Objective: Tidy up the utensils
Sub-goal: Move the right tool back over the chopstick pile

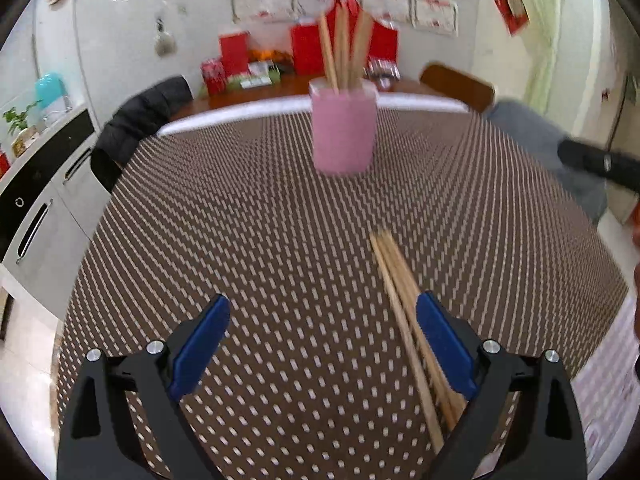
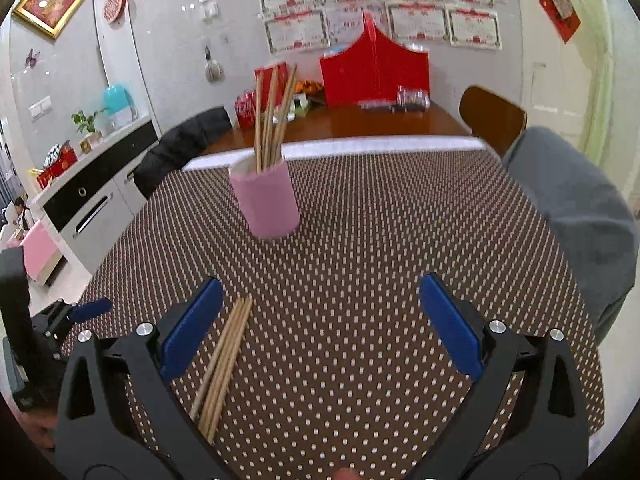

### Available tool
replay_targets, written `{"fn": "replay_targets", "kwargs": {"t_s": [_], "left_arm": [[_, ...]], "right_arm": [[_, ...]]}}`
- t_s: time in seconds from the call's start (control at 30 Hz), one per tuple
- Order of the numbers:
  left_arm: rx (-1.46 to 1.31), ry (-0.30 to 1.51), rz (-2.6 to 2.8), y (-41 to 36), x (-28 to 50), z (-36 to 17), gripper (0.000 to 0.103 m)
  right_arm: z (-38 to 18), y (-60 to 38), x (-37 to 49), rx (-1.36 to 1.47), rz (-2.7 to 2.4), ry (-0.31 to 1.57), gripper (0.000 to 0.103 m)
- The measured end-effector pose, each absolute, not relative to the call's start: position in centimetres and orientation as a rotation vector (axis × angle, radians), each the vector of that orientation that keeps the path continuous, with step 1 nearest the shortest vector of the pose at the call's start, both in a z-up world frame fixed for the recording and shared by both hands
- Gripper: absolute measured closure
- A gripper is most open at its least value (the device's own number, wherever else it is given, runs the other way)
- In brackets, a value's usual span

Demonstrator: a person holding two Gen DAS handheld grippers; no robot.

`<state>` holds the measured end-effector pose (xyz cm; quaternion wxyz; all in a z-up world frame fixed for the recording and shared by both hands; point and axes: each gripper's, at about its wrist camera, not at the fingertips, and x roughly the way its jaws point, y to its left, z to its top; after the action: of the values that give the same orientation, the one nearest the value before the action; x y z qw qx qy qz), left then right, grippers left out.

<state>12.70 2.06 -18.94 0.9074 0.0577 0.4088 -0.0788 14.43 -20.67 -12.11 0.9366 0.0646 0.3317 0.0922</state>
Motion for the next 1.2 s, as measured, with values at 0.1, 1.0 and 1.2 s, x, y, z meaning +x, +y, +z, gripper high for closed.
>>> {"fn": "replay_targets", "kwargs": {"t_s": [0.1, 1.0, 1.2], "left_arm": [[0.133, 0.897, -0.179, 1.3, 12.1, -21.0, 0.01], [0.112, 0.992, -0.152, 2.9, 13.0, -24.6, 0.01], [0.099, 0.986, -0.154, 3.4, 12.9, -24.6, 0.01]], "right_arm": [[-13.4, -20.7, 14.3, 0.145, 0.188, 0.71, 0.006], [-21.9, -13.7, 10.7, -0.077, 0.293, 0.954, 0.006], [-22.9, -12.7, 10.5, -0.105, 0.273, 0.988, 0.006]]}}
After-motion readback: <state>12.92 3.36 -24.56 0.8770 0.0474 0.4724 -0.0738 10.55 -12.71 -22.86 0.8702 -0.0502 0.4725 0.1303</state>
